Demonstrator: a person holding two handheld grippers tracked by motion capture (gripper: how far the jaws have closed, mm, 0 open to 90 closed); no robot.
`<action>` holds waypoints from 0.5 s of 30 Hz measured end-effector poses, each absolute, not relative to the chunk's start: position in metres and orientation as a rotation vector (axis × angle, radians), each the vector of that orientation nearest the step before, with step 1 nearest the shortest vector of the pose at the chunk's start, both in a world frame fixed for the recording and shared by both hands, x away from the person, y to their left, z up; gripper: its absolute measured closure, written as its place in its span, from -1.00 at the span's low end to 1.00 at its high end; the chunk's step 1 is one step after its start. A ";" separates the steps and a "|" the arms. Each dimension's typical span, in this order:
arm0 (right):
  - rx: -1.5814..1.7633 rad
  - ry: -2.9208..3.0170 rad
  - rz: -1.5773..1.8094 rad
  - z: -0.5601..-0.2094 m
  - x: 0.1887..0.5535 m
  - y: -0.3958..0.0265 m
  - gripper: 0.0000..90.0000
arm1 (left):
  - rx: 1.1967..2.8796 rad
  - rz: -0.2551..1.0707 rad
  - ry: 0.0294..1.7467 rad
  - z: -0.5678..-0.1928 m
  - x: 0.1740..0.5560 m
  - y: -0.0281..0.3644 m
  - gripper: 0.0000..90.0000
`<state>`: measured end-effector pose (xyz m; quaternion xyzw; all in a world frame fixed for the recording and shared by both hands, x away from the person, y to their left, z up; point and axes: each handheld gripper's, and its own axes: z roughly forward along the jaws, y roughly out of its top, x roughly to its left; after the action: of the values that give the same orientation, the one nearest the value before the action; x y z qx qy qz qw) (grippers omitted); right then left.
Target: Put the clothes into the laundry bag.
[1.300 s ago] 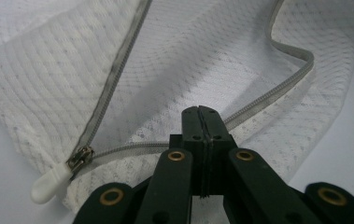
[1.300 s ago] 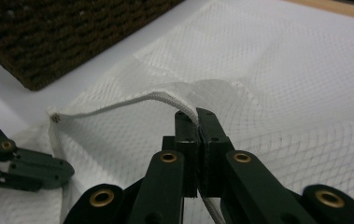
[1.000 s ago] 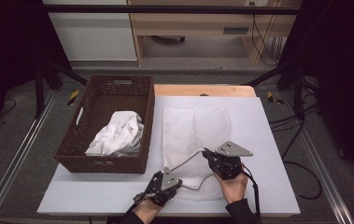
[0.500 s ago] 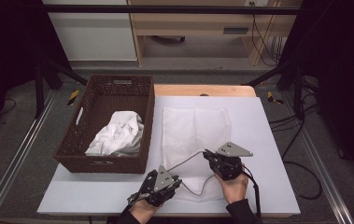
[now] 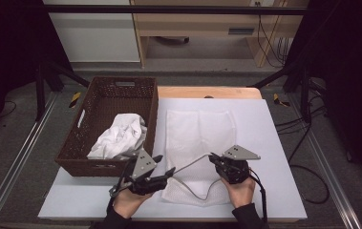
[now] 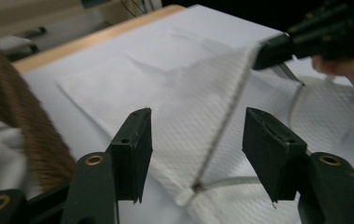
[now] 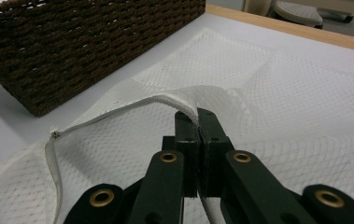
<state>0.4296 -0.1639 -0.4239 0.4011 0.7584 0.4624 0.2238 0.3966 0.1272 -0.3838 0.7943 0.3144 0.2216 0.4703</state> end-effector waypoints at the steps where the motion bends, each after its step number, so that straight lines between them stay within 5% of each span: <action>1: 1.108 2.093 1.273 -0.424 0.430 -0.164 0.96 | 1.940 0.553 0.776 -0.378 0.397 0.132 -0.10; 15: 1.106 2.103 1.269 -0.424 0.431 -0.164 0.96 | 1.904 0.685 0.900 -0.341 0.447 0.190 -0.31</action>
<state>0.4309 -0.1640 -0.4242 0.4004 0.7612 0.4594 0.2220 0.4469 0.1898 -0.3413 0.7691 0.3636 0.2768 0.4469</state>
